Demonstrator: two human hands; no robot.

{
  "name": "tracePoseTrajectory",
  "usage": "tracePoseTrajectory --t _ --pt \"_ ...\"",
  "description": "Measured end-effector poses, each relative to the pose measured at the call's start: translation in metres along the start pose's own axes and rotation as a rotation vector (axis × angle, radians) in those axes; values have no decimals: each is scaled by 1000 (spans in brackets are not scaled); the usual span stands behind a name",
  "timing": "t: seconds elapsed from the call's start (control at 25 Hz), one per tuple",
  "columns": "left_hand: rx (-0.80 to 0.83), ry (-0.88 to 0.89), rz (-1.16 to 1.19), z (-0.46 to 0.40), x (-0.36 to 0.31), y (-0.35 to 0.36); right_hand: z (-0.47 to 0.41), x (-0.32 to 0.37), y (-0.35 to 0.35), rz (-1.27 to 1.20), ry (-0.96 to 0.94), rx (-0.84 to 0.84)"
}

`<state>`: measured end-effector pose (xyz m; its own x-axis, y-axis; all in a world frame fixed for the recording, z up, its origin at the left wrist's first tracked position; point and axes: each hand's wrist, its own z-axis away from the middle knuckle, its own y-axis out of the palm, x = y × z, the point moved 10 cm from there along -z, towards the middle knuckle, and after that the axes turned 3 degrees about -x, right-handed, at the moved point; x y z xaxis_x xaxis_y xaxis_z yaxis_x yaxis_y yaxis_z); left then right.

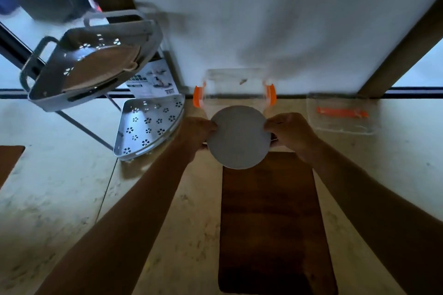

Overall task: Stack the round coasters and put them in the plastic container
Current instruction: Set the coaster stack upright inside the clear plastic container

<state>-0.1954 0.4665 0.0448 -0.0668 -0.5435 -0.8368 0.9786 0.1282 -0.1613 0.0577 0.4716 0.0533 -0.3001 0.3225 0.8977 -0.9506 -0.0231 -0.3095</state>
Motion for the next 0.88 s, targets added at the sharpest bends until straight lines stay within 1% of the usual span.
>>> tracePoseTrajectory --t 0.16,0.24,0.36,0.44,0.52,0.64,0.72,0.8,0.88 --pt "18 121 -37 -46 -63 5 -52 53 -11 -26 -65 -76" --pt "15 177 -77 -63 -92 5 -75 74 -16 2 -98 -107" --pt "-13 245 -118 -89 -130 3 -108 103 -23 88 -162 -160" --pt "-40 295 -148 -104 -148 2 -125 120 -27 214 -231 -223" --pt "-69 368 -217 -116 -161 5 -139 136 -24 369 -330 -263" --pt "-112 458 -375 -134 -164 8 -157 147 -18 544 -437 -262" --pt "-132 542 -487 -144 -164 10 -170 144 -16 574 -474 -250" --pt "-176 663 -635 -149 -164 12 -177 136 -12 570 -498 -231" --pt "-205 756 -748 -152 -162 17 -181 125 -7 624 -544 -226"
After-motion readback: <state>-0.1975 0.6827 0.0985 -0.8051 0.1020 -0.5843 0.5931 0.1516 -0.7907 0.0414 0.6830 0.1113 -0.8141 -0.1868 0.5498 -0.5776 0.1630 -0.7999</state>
